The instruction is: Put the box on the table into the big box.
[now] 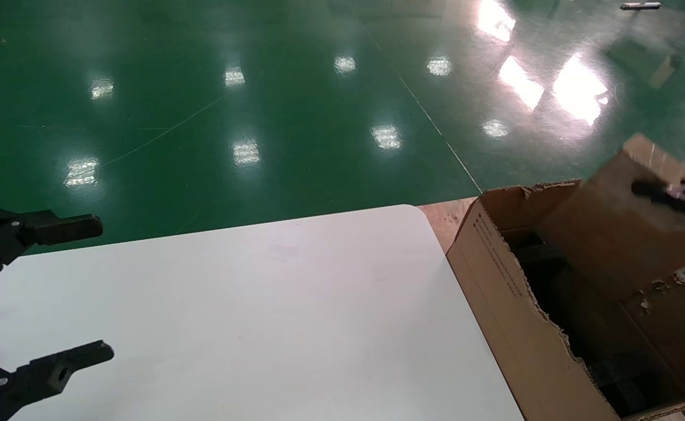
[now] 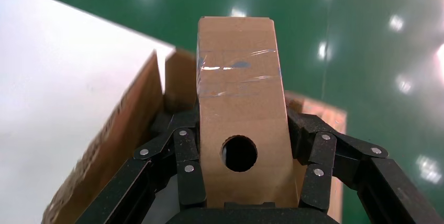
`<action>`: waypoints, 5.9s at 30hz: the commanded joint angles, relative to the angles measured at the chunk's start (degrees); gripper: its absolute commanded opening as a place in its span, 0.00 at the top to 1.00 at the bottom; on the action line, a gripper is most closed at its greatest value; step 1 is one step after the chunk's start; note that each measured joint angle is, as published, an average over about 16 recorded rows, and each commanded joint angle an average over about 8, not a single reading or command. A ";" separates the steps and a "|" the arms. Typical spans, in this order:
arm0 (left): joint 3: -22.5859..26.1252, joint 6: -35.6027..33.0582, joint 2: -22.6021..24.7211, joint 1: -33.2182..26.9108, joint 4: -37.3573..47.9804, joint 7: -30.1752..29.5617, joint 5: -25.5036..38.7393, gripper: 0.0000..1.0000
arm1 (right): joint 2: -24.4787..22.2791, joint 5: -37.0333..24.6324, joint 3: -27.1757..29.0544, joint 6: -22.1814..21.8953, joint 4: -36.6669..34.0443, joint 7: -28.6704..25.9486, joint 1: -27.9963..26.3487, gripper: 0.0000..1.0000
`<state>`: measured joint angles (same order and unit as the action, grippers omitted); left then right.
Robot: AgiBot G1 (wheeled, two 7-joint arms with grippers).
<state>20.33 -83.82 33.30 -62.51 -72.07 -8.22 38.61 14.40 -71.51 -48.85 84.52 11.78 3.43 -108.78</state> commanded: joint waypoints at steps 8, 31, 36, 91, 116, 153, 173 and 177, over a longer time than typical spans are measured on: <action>0.00 0.00 0.00 0.00 0.00 0.00 0.00 0.00 | 1.79 0.08 -0.43 -3.71 -8.90 0.03 4.86 1.00; 0.02 0.01 -0.01 0.00 0.00 0.01 -0.01 0.00 | 5.37 4.61 3.05 -13.71 -19.93 3.24 12.12 1.00; 0.02 0.01 -0.01 0.00 0.00 0.01 -0.01 0.00 | 6.45 4.99 3.54 -14.62 -21.21 3.06 13.49 1.00; 0.04 0.02 -0.02 -0.01 0.00 0.02 -0.03 0.00 | 12.27 2.69 3.17 -24.65 -15.31 -7.29 25.33 0.00; 0.04 0.03 -0.02 0.00 0.01 0.03 -0.04 0.00 | 12.08 2.21 2.92 -24.76 -14.95 -7.72 25.20 0.00; 0.05 0.03 -0.02 0.00 0.03 0.04 -0.05 0.00 | 8.62 18.67 12.12 -7.58 16.53 0.69 25.48 0.00; 0.05 0.06 -0.04 0.01 0.05 0.04 -0.06 0.00 | 8.23 23.13 13.38 -7.13 34.35 -1.02 29.03 0.00; 0.05 0.06 -0.03 0.01 0.04 0.04 -0.06 0.00 | 8.21 22.89 13.32 -7.20 33.45 -1.01 28.87 0.00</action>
<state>20.38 -83.77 33.27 -62.50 -72.03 -8.17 38.55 22.62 -48.60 -35.52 77.32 45.32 2.41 -79.87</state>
